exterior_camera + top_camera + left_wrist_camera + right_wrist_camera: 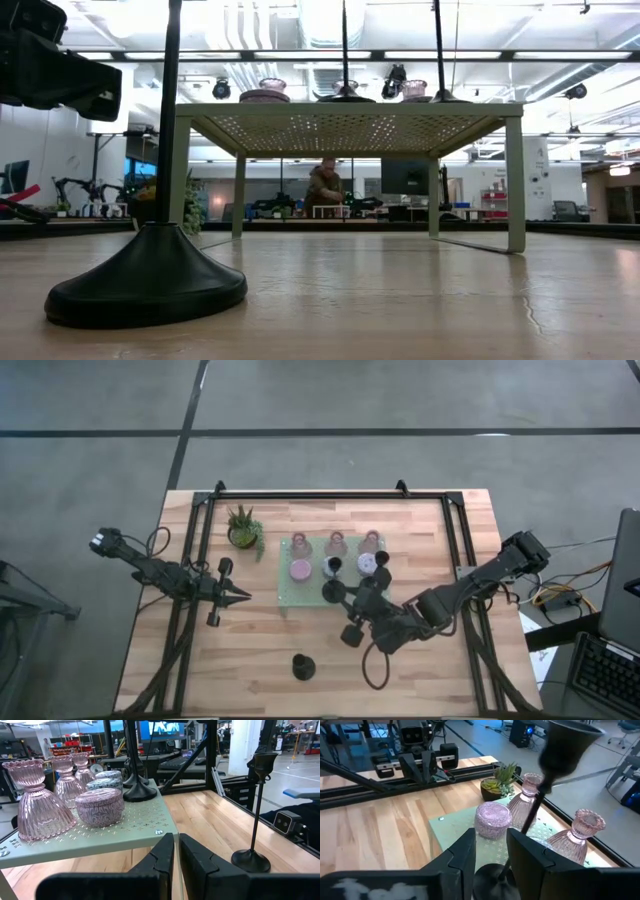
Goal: Pick & Place candle stick holders
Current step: Put the black candle holder on the shelf
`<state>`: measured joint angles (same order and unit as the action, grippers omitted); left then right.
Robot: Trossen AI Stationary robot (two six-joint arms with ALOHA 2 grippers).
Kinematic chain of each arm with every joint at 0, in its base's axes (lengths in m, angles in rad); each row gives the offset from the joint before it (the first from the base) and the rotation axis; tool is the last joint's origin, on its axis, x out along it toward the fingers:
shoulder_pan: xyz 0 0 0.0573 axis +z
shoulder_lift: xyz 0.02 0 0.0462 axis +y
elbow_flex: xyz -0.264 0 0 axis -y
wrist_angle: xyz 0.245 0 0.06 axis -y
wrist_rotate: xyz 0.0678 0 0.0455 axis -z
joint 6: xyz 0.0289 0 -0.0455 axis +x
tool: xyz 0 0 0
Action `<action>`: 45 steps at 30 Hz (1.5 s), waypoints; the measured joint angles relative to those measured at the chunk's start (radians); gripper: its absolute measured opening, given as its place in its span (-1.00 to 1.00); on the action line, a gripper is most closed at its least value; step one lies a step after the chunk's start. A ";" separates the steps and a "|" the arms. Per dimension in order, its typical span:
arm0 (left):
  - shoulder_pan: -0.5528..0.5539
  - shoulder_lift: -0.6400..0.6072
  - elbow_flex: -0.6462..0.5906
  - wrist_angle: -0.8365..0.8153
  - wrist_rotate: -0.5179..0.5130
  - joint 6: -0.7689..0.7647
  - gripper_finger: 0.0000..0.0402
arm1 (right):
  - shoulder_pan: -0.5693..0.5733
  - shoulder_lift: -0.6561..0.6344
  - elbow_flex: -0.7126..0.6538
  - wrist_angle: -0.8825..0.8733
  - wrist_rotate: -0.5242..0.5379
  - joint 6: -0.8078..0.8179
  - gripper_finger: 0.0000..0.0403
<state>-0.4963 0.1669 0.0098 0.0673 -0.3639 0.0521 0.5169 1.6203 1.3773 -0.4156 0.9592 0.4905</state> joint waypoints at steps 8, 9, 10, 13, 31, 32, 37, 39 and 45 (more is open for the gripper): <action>0.000 0.000 0.000 0.000 0.000 0.000 -0.84 | 0.016 -0.001 0.000 -0.008 -0.018 0.003 -0.59; 0.000 0.000 0.000 0.000 0.000 0.000 -0.84 | 0.018 -0.001 0.000 -0.010 -0.018 0.003 -0.60; 0.000 0.000 0.000 0.000 0.000 0.000 -0.84 | 0.020 -0.001 0.000 -0.017 -0.018 0.003 -0.61; 0.000 0.000 0.000 0.000 0.000 0.000 -0.84 | 0.021 -0.001 0.000 -0.031 -0.033 0.003 -0.64; 0.000 0.000 0.000 0.000 0.000 0.000 -0.84 | 0.075 -0.001 0.000 -0.042 -0.258 -0.080 -0.93; 0.000 0.000 0.000 0.000 0.000 0.000 -0.84 | 0.081 -0.001 0.000 -0.042 -0.276 -0.079 -0.95; 0.000 0.000 0.000 0.000 0.000 0.000 -0.84 | 0.119 -0.002 -0.020 -0.035 -0.343 -0.091 -0.96; 0.000 0.000 0.000 0.000 0.000 0.000 -0.84 | 0.135 -0.002 -0.042 -0.022 -0.358 -0.099 -0.96; 0.000 0.000 0.000 0.000 0.000 0.000 -0.84 | 0.185 -0.039 -0.150 0.024 -0.446 -0.103 -0.96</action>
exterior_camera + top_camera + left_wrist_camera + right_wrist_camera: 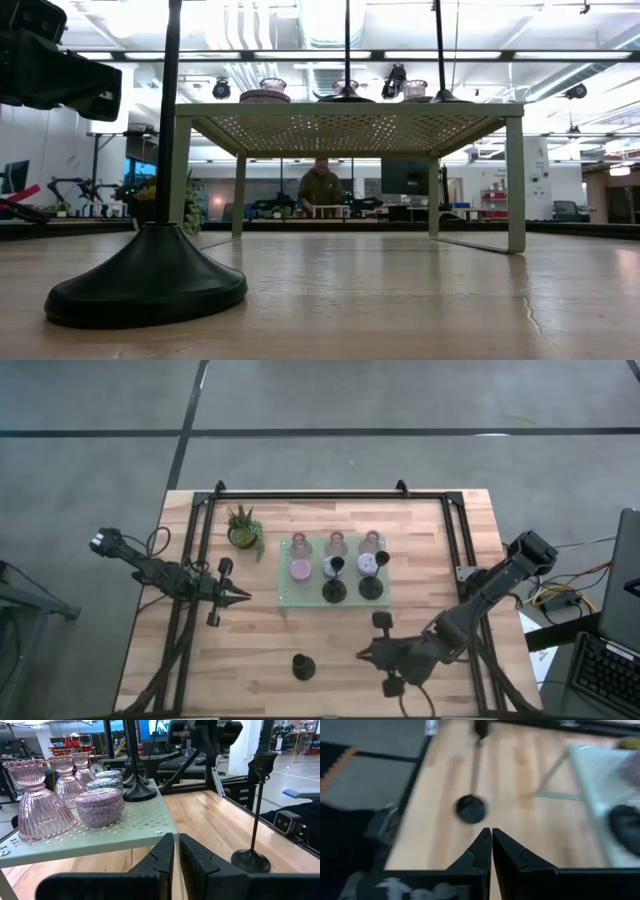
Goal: Pick & Place candle stick holders
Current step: Put the black candle holder on the shelf
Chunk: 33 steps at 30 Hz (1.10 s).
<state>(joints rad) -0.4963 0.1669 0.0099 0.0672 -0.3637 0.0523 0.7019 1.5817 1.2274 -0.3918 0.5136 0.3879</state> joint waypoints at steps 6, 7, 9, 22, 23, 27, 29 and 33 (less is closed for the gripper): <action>0.000 0.000 0.000 0.000 0.000 0.000 -0.84 | 0.047 -0.100 -0.211 0.300 -0.161 -0.095 -0.96; 0.000 0.000 0.000 0.000 0.000 0.000 -0.84 | 0.050 -0.128 -0.254 0.349 -0.188 -0.105 -0.96; 0.000 0.000 0.000 0.000 0.000 0.000 -0.84 | 0.051 -0.184 -0.337 0.431 -0.251 -0.120 -0.96; 0.000 0.000 0.000 0.001 0.000 0.000 -0.84 | 0.046 -0.598 -0.746 0.667 -0.305 -0.235 -0.96; 0.000 0.000 0.000 0.002 0.000 0.001 -0.84 | 0.046 -0.627 -0.768 0.665 -0.305 -0.239 -0.96; 0.000 0.001 0.000 0.018 0.000 -0.008 -0.84 | 0.029 -0.756 -0.849 0.666 -0.305 -0.244 -0.96; 0.000 0.005 0.000 0.065 0.001 -0.099 -0.84 | 0.022 -0.823 -0.888 0.665 -0.304 -0.252 -0.96; 0.000 0.005 0.000 0.134 0.007 -0.288 -0.84 | 0.012 -0.966 -0.969 0.663 -0.305 -0.278 -0.96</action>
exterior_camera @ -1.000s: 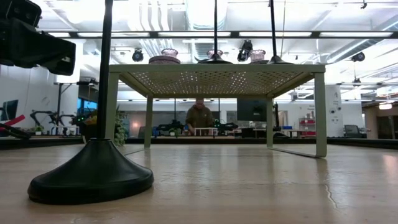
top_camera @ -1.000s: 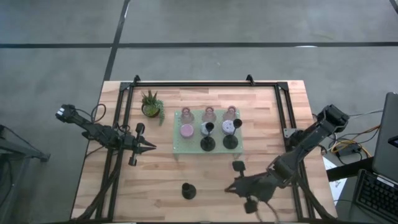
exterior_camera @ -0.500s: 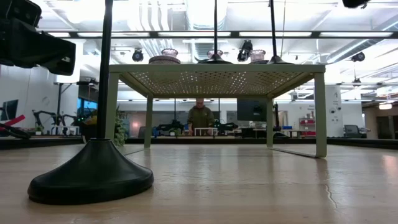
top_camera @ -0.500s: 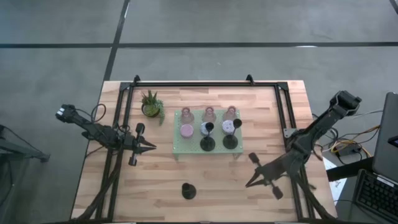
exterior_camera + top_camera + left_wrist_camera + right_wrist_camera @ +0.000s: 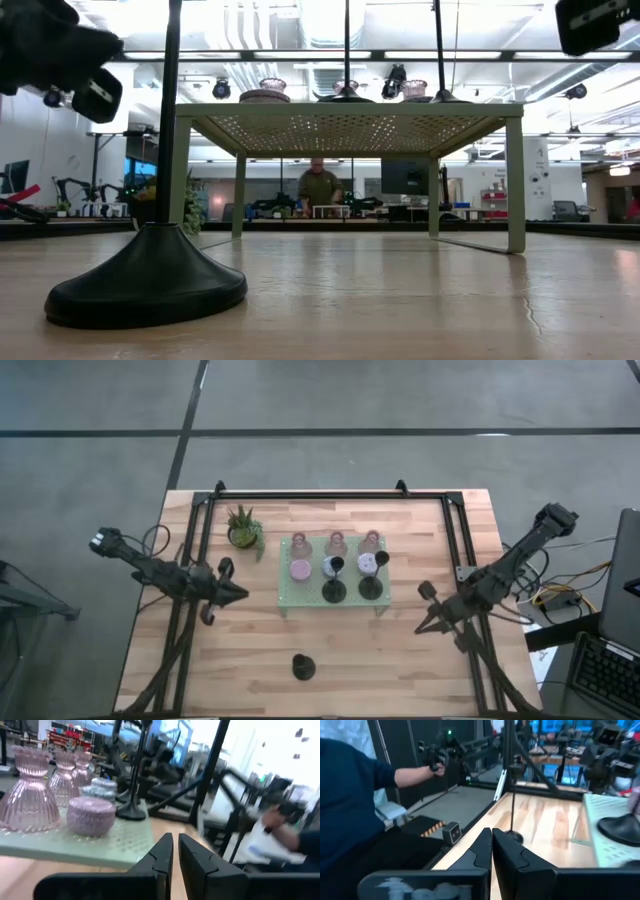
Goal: Pick & Place candle stick holders
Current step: Put the black candle holder on the shelf
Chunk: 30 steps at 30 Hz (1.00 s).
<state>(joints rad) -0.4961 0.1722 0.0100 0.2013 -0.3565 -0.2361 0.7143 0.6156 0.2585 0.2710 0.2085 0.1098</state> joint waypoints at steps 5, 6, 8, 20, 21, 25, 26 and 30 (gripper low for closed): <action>0.000 0.002 0.000 0.055 0.003 -0.144 -0.84 | -0.002 -0.165 -0.082 -0.005 0.000 -0.025 -0.96; 0.000 0.002 0.000 0.068 0.004 -0.183 -0.84 | -0.002 -0.194 -0.095 -0.005 0.000 -0.028 -0.96; 0.000 0.003 0.000 0.092 -0.018 -0.202 -0.84 | -0.002 -0.247 -0.111 -0.020 -0.003 -0.024 -0.96; -0.007 0.201 0.000 0.339 -0.017 -0.235 -0.80 | -0.005 -0.536 -0.100 -0.318 -0.056 0.014 -0.96; -0.007 0.234 0.000 0.375 -0.014 -0.229 -0.77 | -0.005 -0.559 -0.099 -0.345 -0.056 0.012 -0.96; -0.007 0.359 0.042 0.385 -0.009 -0.239 -0.53 | -0.005 -0.616 -0.100 -0.406 -0.047 0.003 -0.96; -0.008 0.389 0.059 0.386 -0.007 -0.241 -0.45 | -0.006 -0.615 -0.100 -0.409 -0.048 0.002 -0.96; -0.031 0.519 0.141 0.386 0.001 -0.224 -0.12 | -0.006 -0.608 -0.102 -0.415 0.006 0.037 -0.96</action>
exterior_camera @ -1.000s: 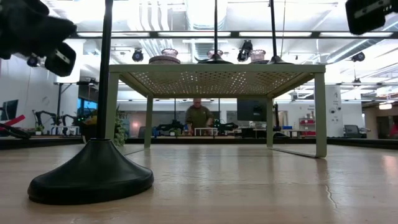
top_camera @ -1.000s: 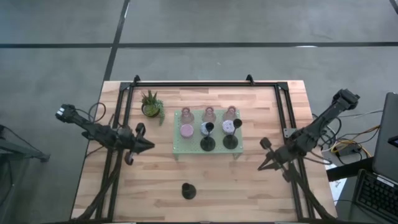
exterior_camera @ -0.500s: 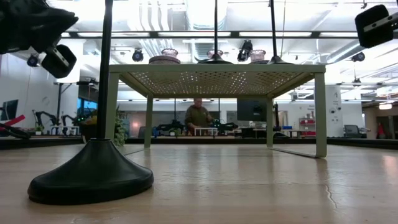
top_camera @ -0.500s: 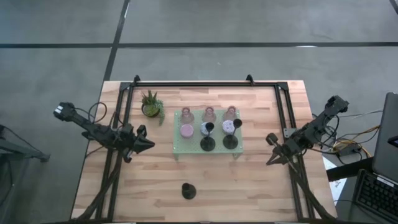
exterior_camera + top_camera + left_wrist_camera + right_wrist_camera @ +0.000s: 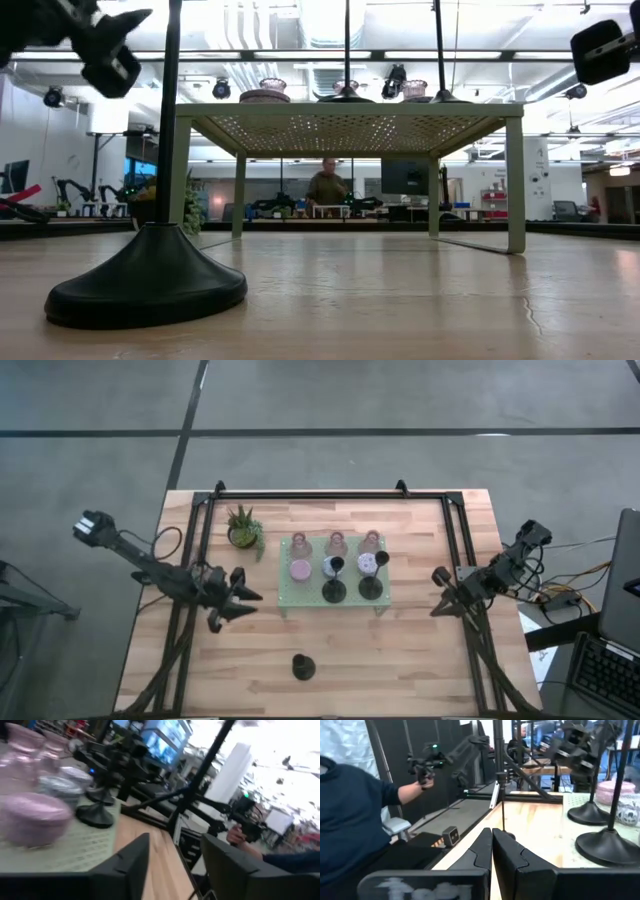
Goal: Pick & Place candle stick holders
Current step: Put the black candle holder on the shelf
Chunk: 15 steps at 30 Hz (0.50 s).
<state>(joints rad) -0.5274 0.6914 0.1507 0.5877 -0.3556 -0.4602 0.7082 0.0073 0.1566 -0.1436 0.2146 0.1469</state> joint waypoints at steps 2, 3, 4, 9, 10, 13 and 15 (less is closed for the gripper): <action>-0.020 0.071 0.048 -0.006 0.007 0.023 0.03 | 0.000 -0.003 0.000 -0.002 0.008 0.014 -0.96; -0.034 0.101 0.070 -0.019 0.012 0.045 0.10 | 0.000 -0.003 0.000 -0.002 0.018 0.015 -0.96; -0.051 0.132 0.092 -0.038 0.022 0.056 0.16 | 0.000 -0.003 0.000 -0.002 0.020 0.016 -0.96; -0.153 0.287 0.172 -0.099 0.008 0.025 0.27 | 0.000 -0.002 0.000 -0.003 0.021 0.019 -0.96; -0.173 0.318 0.180 -0.104 -0.008 0.002 0.27 | 0.000 0.000 0.000 -0.003 0.022 0.019 -0.96; -0.230 0.422 0.235 -0.074 -0.095 -0.022 0.26 | 0.000 0.006 0.000 -0.004 0.021 0.019 -0.96; -0.258 0.501 0.269 -0.096 -0.157 -0.021 0.25 | 0.000 0.010 -0.001 -0.004 0.022 0.018 -0.96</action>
<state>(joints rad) -0.7859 1.1923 0.4199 0.4914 -0.5129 -0.4817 0.7082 0.0173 0.1558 -0.1479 0.2371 0.1654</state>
